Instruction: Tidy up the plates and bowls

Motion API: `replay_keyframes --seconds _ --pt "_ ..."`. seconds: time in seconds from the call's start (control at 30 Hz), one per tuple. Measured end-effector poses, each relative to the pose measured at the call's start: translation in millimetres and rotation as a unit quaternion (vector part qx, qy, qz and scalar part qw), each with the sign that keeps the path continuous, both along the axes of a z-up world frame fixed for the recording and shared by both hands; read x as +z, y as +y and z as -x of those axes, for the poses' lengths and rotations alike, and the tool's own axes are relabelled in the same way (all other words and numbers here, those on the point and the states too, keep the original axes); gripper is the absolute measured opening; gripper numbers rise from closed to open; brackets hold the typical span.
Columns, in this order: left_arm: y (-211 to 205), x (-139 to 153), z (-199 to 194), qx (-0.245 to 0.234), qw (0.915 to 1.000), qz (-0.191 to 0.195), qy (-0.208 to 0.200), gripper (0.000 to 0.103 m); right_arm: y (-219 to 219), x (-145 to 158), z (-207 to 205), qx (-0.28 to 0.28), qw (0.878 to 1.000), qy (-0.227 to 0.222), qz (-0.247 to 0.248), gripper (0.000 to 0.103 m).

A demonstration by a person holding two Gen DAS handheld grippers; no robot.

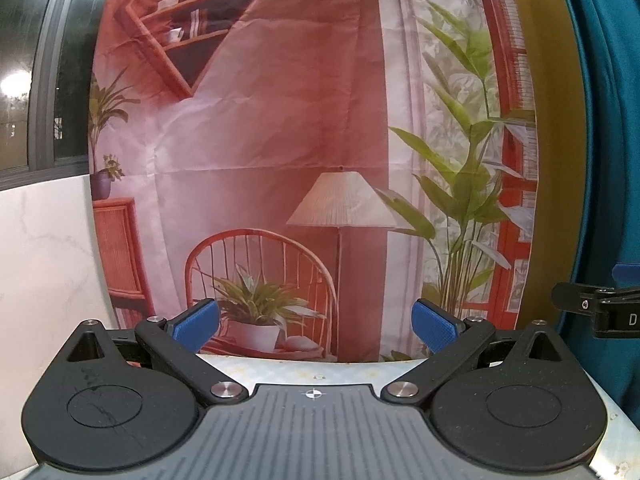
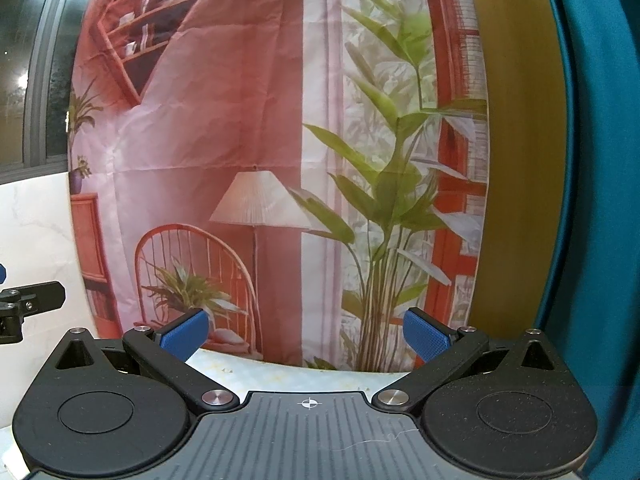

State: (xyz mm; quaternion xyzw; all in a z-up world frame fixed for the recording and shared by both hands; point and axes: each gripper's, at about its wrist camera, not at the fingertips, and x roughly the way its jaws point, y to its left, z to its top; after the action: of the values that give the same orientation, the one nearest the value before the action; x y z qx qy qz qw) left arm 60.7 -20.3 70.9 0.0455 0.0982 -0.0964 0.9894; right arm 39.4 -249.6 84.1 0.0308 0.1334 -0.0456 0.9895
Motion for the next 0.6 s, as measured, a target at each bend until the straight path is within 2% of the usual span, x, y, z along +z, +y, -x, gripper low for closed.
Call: replay_keyframes --seconds 0.6 --pt "3.1 -1.5 -1.7 -0.005 0.9999 0.005 0.010 0.103 0.9 -0.2 0.6 0.000 1.000 0.001 -0.001 0.103"
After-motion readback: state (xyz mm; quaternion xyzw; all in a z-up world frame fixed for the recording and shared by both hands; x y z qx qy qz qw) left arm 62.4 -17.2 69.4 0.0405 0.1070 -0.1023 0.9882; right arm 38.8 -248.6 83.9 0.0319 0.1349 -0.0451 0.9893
